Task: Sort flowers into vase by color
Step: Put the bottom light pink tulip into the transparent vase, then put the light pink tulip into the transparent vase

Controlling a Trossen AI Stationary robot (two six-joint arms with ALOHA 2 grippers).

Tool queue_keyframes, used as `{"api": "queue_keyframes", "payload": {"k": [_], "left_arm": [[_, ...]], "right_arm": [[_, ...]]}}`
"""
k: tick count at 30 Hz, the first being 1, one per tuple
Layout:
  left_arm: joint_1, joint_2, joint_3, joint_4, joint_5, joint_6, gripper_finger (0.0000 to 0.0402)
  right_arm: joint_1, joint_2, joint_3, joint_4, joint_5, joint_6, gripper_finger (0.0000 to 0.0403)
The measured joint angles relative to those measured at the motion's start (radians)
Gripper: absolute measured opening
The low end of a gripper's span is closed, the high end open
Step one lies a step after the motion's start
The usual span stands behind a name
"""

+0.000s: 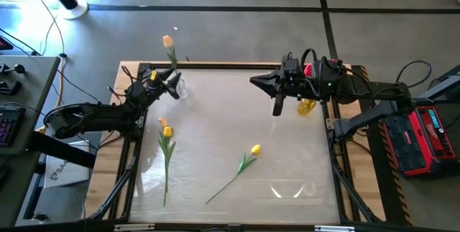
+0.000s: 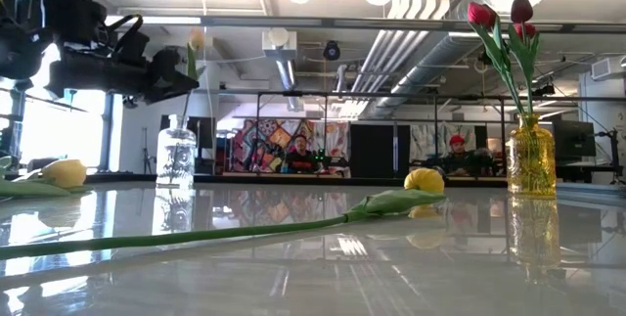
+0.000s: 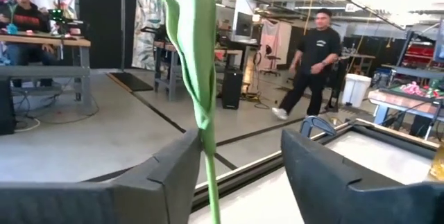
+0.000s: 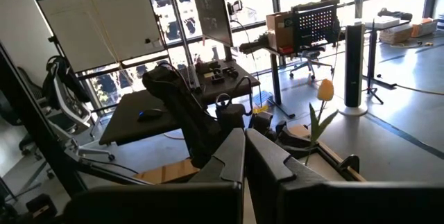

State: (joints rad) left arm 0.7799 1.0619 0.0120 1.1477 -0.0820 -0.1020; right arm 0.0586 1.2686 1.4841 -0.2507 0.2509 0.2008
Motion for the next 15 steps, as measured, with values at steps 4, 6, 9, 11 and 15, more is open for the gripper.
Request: {"api": "queue_keyframes", "payload": {"k": [4, 6, 9, 11, 15], "left_arm": [[-0.010, -0.009, 0.000, 0.000, 0.001, 0.016, 0.0212], [-0.018, -0.029, 0.000, 0.000, 0.000, 0.037, 0.0219], [-0.022, -0.068, 0.000, -0.022, -0.008, 0.074, 0.0223], [-0.022, -0.099, 0.001, -0.059, -0.024, 0.087, 0.0225], [-0.022, -0.162, 0.007, -0.145, -0.032, 0.088, 0.0225]], "right_arm": [[0.000, 0.000, 0.000, 0.000, 0.000, 0.000, 0.0000], [0.000, 0.000, 0.000, 0.000, 0.000, 0.000, 0.0000], [0.000, 0.000, 0.000, 0.000, 0.000, 0.000, 0.0000], [0.000, 0.000, 0.000, 0.000, 0.000, 0.000, 0.0000], [0.000, 0.000, 0.000, 0.000, 0.000, 0.000, 0.0000]]}}
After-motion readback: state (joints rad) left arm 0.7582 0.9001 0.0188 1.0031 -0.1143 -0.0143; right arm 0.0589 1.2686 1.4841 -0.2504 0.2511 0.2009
